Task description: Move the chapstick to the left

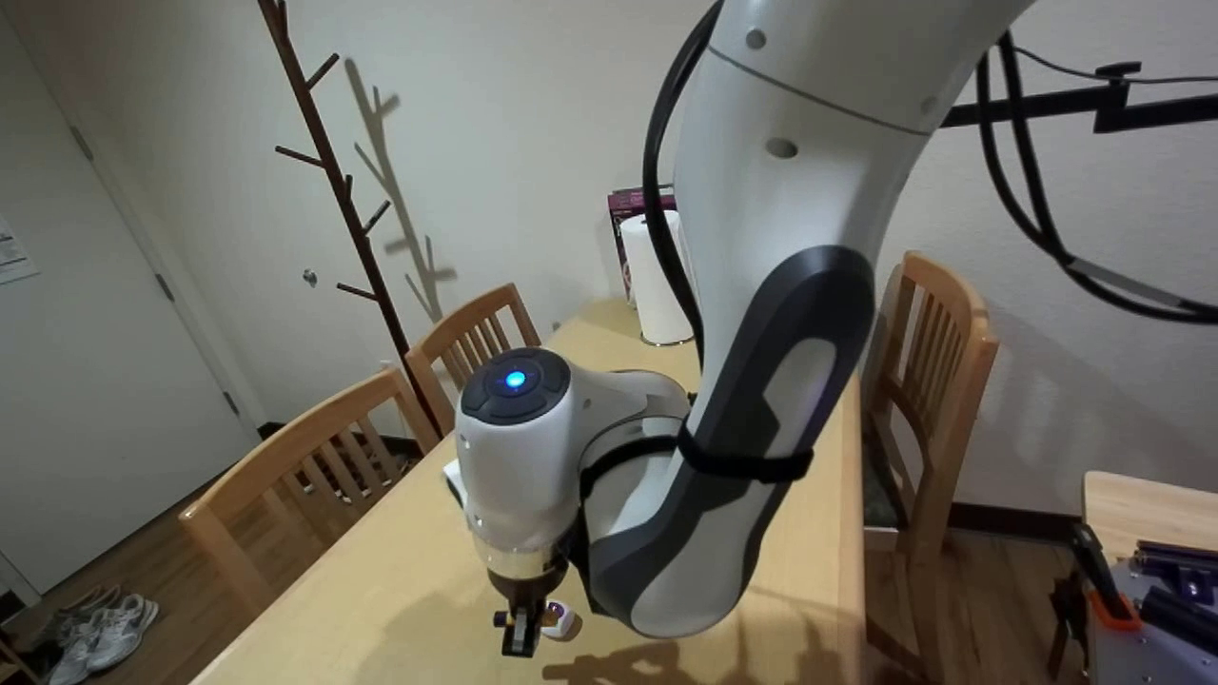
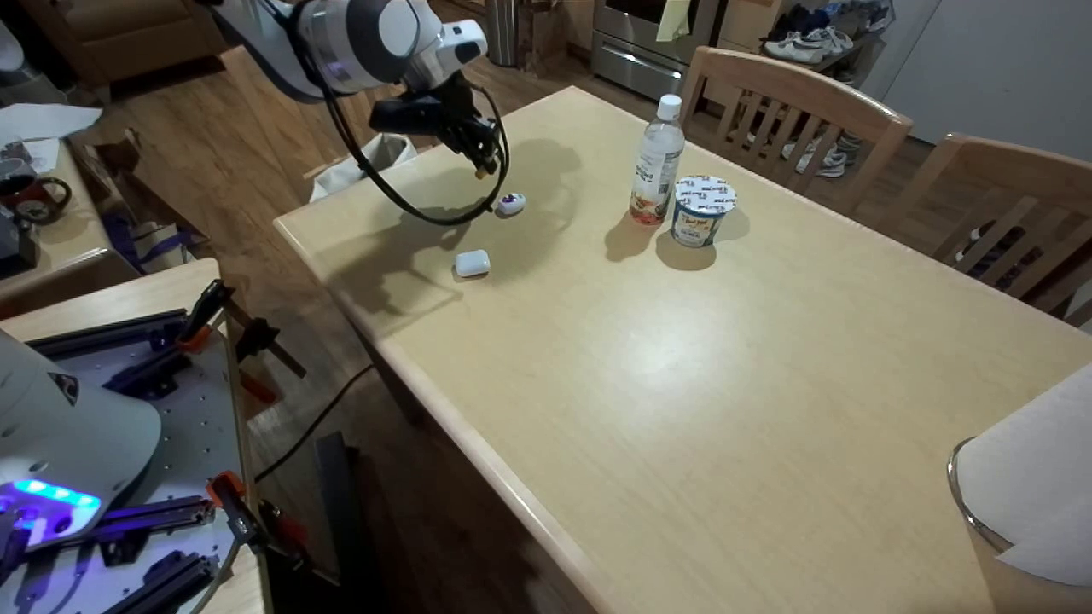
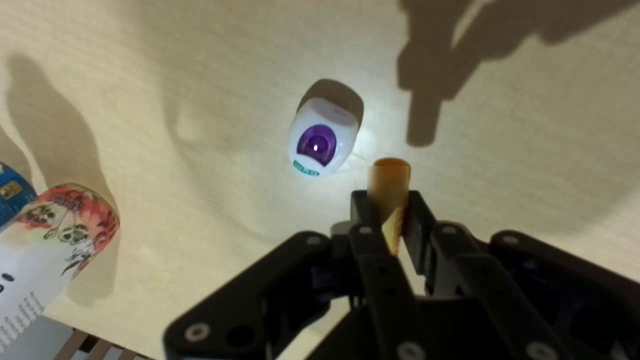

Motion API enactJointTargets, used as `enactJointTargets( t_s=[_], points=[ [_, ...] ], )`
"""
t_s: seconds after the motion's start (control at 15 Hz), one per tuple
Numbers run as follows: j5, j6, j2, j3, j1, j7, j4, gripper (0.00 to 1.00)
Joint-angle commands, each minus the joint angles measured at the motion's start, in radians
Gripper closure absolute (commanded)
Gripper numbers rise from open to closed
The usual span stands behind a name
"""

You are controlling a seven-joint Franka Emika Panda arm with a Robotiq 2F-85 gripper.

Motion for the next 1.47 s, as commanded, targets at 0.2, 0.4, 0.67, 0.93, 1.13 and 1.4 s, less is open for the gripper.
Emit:
enactJointTargets(
  t_s=[0.2, 0.4, 0.67, 0.93, 1.13, 1.4],
  points=[
    [0.037, -0.046, 0.08, 0.105, -0.125, -0.082, 0.056, 0.95],
    [0.044, -0.098, 0.107, 0.108, -0.129, -0.063, 0.095, 0.95],
    [0.025, -0.158, 0.142, 0.118, -0.125, -0.067, 0.156, 0.95],
    [0.03, -0.197, 0.168, 0.151, -0.135, -0.084, 0.193, 0.95],
    [0.026, -0.21, 0.19, 0.157, -0.128, -0.083, 0.213, 0.95],
    [0.033, -0.247, 0.199, 0.162, -0.13, -0.076, 0.242, 0.57]
  ],
)
